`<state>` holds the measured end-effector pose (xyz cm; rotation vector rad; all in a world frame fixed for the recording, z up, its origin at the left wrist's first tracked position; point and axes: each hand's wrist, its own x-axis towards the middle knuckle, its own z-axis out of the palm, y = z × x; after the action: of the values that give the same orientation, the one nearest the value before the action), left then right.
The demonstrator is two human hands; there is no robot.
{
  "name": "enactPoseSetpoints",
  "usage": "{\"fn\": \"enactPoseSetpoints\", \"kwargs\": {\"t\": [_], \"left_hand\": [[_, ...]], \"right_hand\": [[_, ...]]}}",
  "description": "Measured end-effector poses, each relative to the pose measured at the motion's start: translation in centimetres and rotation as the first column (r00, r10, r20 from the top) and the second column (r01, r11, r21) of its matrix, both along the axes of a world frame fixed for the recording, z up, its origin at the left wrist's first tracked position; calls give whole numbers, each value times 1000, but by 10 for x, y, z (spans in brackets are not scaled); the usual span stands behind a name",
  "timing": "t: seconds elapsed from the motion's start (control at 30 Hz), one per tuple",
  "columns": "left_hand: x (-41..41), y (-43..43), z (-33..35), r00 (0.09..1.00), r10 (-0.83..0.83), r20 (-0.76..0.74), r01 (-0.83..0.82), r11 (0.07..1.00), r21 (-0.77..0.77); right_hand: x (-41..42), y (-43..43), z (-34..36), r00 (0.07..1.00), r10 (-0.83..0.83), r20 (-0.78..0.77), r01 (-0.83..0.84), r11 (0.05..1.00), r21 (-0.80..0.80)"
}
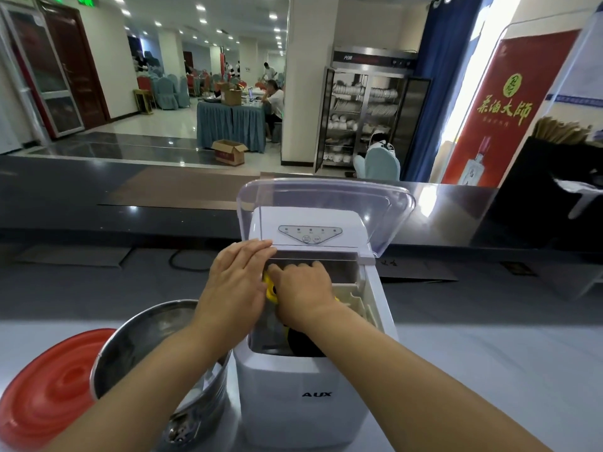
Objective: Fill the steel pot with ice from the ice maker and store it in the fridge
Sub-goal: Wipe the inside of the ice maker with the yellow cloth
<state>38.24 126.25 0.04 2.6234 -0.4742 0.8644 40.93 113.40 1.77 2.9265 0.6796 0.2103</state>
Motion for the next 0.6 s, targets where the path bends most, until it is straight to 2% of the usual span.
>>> {"fn": "enactPoseSetpoints", "kwargs": {"t": [0.23,0.43,0.6], "left_hand": [[3,7,-1,968,-113,-223,76,983,-167],[3,8,0,942,-147,-303,85,974,-209],[0,7,1,935,-154,-320,82,970,-227]], "right_hand": [[3,-18,5,1000,2,-7,-2,999,45],[4,-54,10,993,-118,-22,117,993,-11],[3,-48,8,984,-177,-29,175,983,-61]]}}
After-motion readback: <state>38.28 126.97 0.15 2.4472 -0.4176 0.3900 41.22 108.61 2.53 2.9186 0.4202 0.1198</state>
